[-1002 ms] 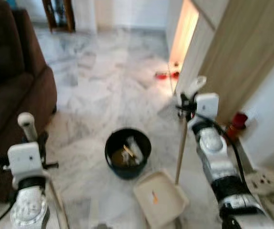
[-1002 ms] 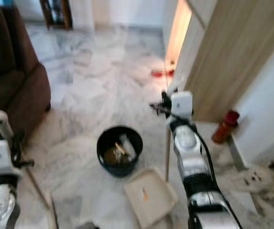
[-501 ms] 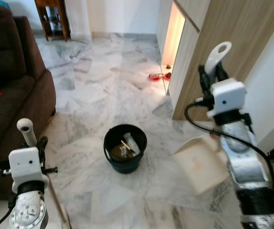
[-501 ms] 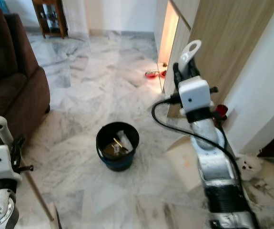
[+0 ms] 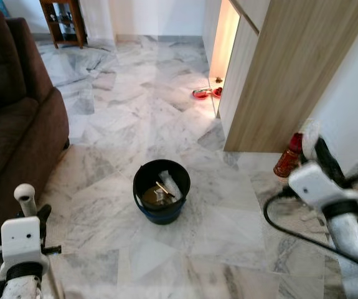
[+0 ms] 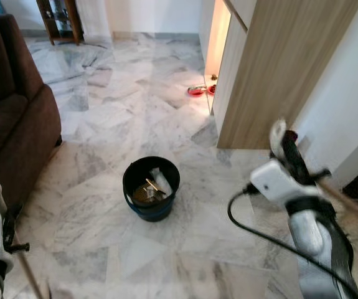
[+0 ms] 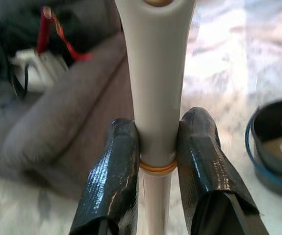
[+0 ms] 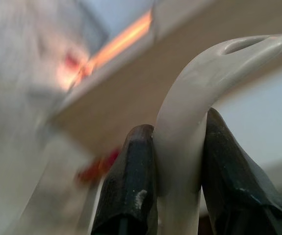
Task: Sweep floor
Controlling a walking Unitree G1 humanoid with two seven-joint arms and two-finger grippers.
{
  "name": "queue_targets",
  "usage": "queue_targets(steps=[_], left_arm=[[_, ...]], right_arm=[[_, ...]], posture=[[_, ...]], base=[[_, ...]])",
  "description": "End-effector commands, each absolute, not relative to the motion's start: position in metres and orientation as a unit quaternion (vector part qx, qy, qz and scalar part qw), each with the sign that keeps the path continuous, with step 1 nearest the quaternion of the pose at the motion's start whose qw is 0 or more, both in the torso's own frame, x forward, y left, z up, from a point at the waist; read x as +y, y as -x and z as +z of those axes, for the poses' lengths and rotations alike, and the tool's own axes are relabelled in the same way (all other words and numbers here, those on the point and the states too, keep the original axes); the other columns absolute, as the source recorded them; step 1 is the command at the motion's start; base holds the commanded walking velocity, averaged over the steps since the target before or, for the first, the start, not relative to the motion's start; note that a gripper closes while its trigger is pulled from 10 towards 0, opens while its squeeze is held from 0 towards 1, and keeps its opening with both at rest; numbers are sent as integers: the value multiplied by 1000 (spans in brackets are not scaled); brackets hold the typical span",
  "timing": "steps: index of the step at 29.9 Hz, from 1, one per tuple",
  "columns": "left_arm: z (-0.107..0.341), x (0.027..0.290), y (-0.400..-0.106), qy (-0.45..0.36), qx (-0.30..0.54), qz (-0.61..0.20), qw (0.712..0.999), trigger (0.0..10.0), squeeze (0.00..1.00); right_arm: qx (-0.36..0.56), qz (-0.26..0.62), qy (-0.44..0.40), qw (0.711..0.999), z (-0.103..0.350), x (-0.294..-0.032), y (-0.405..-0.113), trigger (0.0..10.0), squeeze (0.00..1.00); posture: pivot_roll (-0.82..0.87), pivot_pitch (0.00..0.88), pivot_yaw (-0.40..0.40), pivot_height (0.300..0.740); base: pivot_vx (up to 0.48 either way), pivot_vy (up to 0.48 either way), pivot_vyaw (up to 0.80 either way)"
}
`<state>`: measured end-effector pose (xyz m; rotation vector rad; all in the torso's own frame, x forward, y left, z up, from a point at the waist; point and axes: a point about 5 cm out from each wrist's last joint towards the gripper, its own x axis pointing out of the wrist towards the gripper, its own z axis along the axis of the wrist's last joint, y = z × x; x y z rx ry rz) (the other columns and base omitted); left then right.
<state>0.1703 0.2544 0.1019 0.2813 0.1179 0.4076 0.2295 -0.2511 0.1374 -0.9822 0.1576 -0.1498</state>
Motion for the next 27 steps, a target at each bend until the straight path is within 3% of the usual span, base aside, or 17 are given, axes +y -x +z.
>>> queue_targets(steps=[1, 4, 7, 8, 12, 13, 17, 20, 21, 26, 27], left_arm=[[98, 260, -164, -137, 66, 219, 964, 10000, 0], [82, 262, -155, -86, 98, 244, 961, 10000, 0], [69, 262, -148, -46, 117, 264, 956, 10000, 0], [62, 261, -145, -24, 132, 268, 954, 10000, 0], [17, 259, -120, 77, 243, 298, 920, 10000, 0], [-3, 254, -110, 106, 304, 283, 903, 10000, 0], [-28, 248, -90, 103, 382, 256, 882, 10000, 0], [-49, 248, -65, 109, 455, 267, 842, 10000, 0], [-60, 247, -49, 145, 494, 285, 809, 10000, 0], [-75, 244, -25, 217, 545, 300, 752, 10000, 0], [-81, 241, -12, 248, 569, 301, 724, 10000, 0]], right_arm=[[105, -89, 474, 870, 134, -258, -219, 10000, 0], [175, -77, 467, 863, 105, -260, -200, 10000, 0], [264, -87, 401, 873, 73, -269, -180, 10000, 0], [291, -79, 406, 863, 63, -273, -173, 10000, 0], [418, -115, 305, 848, 7, -288, -137, 10000, 0], [440, -123, 286, 842, -6, -290, -132, 10000, 0], [464, -115, 285, 831, -24, -290, -130, 10000, 0], [493, -115, 258, 823, -43, -289, -127, 10000, 0], [506, -109, 247, 819, -53, -287, -126, 10000, 0], [526, -84, 231, 814, -69, -276, -122, 10000, 0], [533, -76, 220, 813, -77, -270, -120, 10000, 0]], posture=[[-45, 72, -63, 740], [-44, 67, -70, 740], [-44, 66, -75, 740], [-37, 61, -76, 740], [-27, 60, -78, 740], [-22, 60, -75, 740], [-24, 57, -71, 740], [-9, 52, -64, 740], [2, 54, -63, 740], [23, 47, -52, 740], [26, 38, -45, 740]], base=[[0, 0, 0], [0, 0, 0], [0, 0, 0], [0, 0, 0], [0, 0, 0], [0, 0, 0], [0, 0, 0], [0, 0, 0], [0, 0, 0], [0, 0, 0], [0, 0, 0]])
